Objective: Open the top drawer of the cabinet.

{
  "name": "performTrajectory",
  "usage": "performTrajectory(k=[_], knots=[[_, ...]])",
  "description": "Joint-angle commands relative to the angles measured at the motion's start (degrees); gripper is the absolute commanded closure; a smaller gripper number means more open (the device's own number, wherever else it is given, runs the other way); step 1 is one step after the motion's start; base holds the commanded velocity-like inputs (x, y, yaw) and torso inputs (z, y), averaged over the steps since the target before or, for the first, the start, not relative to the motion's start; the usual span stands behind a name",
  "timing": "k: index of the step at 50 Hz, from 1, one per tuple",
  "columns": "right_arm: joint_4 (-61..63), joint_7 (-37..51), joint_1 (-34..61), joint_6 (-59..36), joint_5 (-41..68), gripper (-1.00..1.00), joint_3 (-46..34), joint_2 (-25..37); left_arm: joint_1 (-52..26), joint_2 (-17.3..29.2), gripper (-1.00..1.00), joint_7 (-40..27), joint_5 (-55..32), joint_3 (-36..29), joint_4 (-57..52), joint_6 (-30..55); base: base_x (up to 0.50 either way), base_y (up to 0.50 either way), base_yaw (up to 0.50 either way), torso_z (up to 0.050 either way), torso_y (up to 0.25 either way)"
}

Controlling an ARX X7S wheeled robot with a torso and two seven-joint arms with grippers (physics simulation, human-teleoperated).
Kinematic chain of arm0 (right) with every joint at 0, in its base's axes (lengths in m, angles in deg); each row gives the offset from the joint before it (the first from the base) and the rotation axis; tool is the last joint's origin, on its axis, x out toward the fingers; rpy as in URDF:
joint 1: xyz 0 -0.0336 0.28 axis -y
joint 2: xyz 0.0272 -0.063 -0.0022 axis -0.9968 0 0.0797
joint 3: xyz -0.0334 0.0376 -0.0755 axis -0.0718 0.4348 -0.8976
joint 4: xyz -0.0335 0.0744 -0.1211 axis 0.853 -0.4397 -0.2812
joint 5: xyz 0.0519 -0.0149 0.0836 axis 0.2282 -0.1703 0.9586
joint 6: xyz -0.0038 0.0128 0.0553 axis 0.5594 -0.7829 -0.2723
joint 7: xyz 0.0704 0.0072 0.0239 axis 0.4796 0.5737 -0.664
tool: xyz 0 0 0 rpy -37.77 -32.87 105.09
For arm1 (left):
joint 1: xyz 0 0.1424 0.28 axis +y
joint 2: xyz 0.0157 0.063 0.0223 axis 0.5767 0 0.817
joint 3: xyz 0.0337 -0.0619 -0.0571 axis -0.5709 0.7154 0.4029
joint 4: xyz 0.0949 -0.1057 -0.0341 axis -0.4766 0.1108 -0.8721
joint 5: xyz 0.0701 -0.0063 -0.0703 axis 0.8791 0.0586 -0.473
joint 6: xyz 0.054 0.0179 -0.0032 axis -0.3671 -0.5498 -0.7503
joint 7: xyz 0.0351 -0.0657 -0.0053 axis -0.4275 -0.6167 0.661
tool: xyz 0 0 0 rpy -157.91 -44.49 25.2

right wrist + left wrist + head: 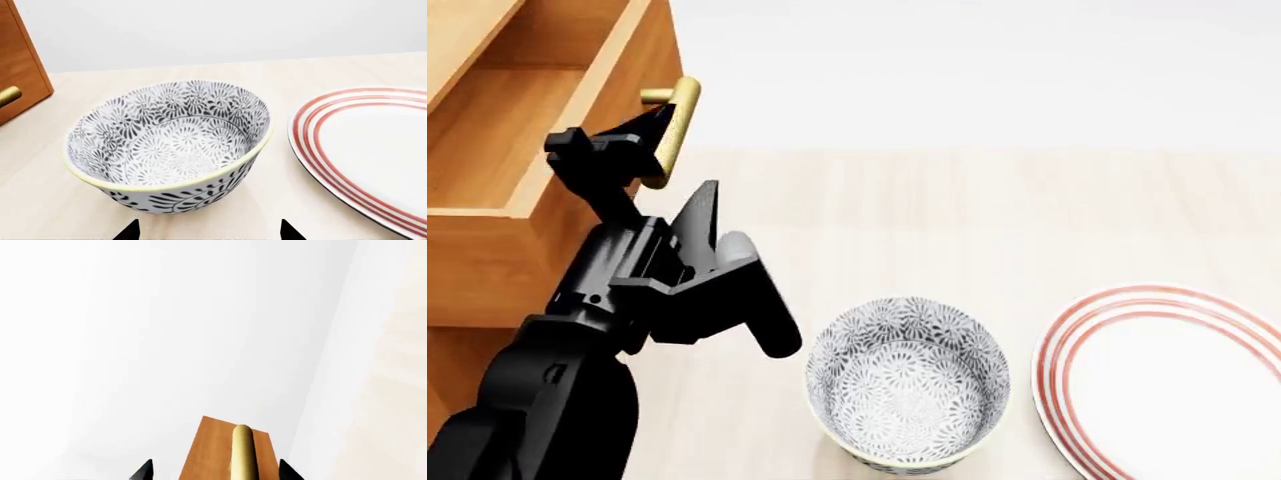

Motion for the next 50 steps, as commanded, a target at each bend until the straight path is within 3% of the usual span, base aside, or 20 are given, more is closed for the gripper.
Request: performTrajectory(k=[1,9,19,29,50], knots=[[-0.75,0.0,0.22,0.16,0.42,-1.0,-0.05,-0.03,-0.11,-0.85,-1.0,-1.51,1.45,0.37,-1.44,0.76,0.0,0.0,0.0,0.0,0.0],[-0.29,0.36,0.26,-0.13,0.57,-1.0,-0.13,0.11,1.42,-2.73,-1.0,-0.05,-0.32,2.48,-9.32,2.48,0.0,0.0,0.0,0.0,0.0],[-0.51,0.45,0.35,0.18,0.62,-1.0,-0.3,0.12,3.09,-3.41,-1.0,3.45,2.39,-1.38,-19.48,3.86,0.0,0.0,0.0,0.0,0.0],[-0.69,0.37,0.33,0.43,0.73,-1.0,-0.51,0.24,2.89,-5.14,-1.0,6.35,2.35,-0.3,-25.47,7.18,0.0,0.0,0.0,0.0,0.0],[0.17,-0.04,0.1,-0.26,0.86,-1.0,-1.81,0.75,-1.82,-13.15,-1.0,13.12,-5.47,13.38,-33.89,19.46,0.0,0.0,0.0,0.0,0.0]])
